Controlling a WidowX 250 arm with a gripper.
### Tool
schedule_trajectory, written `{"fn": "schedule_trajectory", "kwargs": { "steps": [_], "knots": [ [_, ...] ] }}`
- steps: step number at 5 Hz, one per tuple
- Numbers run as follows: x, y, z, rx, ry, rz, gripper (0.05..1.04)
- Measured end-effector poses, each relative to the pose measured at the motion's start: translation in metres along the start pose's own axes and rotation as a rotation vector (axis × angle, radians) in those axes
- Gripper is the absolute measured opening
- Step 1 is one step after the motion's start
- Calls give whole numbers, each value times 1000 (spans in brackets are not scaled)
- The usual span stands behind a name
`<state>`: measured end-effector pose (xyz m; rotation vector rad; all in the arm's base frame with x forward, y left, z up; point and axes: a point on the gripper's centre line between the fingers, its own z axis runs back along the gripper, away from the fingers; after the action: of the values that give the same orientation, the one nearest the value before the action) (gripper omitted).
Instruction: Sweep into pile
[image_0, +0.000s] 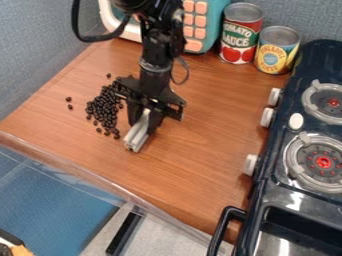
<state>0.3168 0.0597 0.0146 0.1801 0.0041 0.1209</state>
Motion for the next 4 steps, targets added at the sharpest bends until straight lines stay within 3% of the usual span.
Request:
{"fn": "schedule_trajectory", "kwargs": {
  "steps": [4],
  "knots": [
    [2,55,-7,99,34,35,379]
  ]
}}
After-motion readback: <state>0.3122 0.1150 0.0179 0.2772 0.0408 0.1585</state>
